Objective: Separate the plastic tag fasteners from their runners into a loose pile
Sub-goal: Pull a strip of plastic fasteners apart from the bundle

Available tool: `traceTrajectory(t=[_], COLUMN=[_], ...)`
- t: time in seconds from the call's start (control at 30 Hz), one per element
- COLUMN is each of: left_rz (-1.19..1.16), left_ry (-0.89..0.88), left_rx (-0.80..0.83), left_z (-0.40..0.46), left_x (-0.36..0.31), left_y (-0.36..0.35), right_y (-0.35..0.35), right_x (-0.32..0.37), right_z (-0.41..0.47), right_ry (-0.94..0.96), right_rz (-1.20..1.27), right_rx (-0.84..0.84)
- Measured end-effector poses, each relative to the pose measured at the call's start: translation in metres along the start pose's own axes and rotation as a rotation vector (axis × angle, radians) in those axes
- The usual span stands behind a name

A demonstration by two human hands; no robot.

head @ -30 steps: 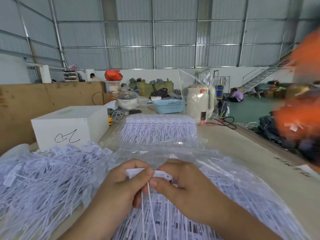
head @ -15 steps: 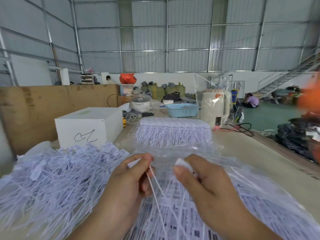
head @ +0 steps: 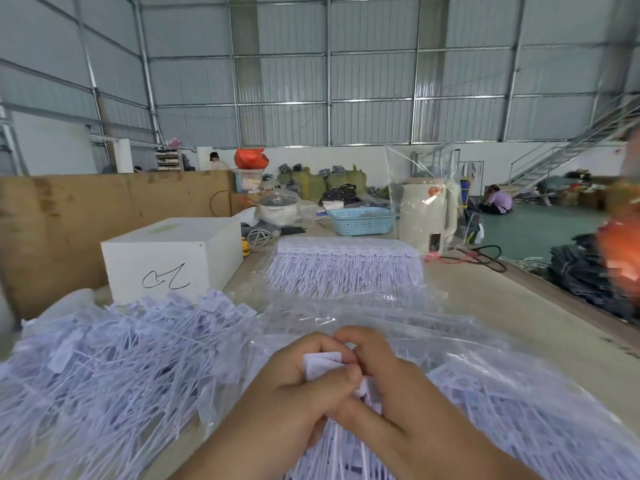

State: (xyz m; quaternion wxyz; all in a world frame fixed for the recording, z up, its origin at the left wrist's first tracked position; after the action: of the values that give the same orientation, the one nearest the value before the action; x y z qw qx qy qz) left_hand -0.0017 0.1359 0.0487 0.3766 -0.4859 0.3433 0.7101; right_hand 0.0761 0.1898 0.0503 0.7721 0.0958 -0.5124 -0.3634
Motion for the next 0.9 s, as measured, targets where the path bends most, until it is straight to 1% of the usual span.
traceTrajectory(t=[0.1,0.17,0.27,0.4,0.47,0.53,0.57,0.63,0.67,0.7,0.73,0.8,0.83,0.87,0.9], left_rz=[-0.034,-0.06,-0.072,-0.026,-0.041,-0.127,-0.199,-0.335,-0.356,-0.353,-0.339,-0.282,-0.243,-0.197,-0.157], left_ry=[-0.007,-0.014,-0.003,-0.02,-0.053,-0.051,-0.035,0.012,0.021,0.023,0.023,0.034,0.037,0.029,0.011], left_rx=[-0.085,-0.164,-0.21,-0.134,-0.153,-0.204,-0.248,-0.338,-0.359,-0.359,-0.352,-0.324,-0.299,-0.265,-0.23], left_z=[0.0,-0.001,-0.003,-0.004,-0.004,-0.004,-0.004,-0.004,-0.004,-0.004,-0.003,-0.004,-0.005,-0.005,-0.005], left_x=[-0.002,-0.004,-0.004,-0.007,-0.01,-0.01,-0.007,0.0,0.002,0.001,0.001,0.0,0.0,-0.001,-0.002], left_y=[0.008,0.016,0.021,0.017,0.018,0.02,0.022,0.031,0.036,0.038,0.039,0.034,0.029,0.023,0.018], right_y=[-0.002,0.005,0.021,0.025,0.025,0.023,0.025,0.04,0.047,0.049,0.045,0.022,0.012,0.005,0.001], right_x=[0.008,0.009,0.007,0.016,0.018,0.024,0.027,0.028,0.026,0.025,0.024,0.018,0.015,0.012,0.01], right_z=[-0.001,-0.002,0.001,-0.001,-0.002,-0.002,-0.002,-0.003,-0.004,-0.004,-0.003,-0.002,-0.003,-0.003,-0.003], right_ry=[0.002,-0.009,0.002,0.066,0.079,0.11,0.129,0.123,0.106,0.101,0.099,0.046,0.022,0.013,0.011], right_rz=[0.188,0.231,0.137,-0.026,-0.157,-0.302,-0.304,-0.143,-0.057,0.004,0.042,0.091,0.082,0.039,-0.005], right_rx=[0.103,0.113,0.035,-0.011,-0.082,-0.188,-0.265,-0.44,-0.484,-0.472,-0.404,-0.173,-0.087,-0.045,-0.04])
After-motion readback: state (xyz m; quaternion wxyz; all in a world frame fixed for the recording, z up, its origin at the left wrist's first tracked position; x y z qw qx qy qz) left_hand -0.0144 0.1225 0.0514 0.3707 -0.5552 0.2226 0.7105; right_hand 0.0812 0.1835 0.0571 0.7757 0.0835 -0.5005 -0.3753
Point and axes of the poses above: each hand's wrist, its own z-axis towards the middle knuckle, its own y-axis out of the back of the hand, x = y × z, the point moved 9 cm from there along z, towards the middle knuckle, and after that the axes turned 6 degrees about z, right-handed, at the moved point
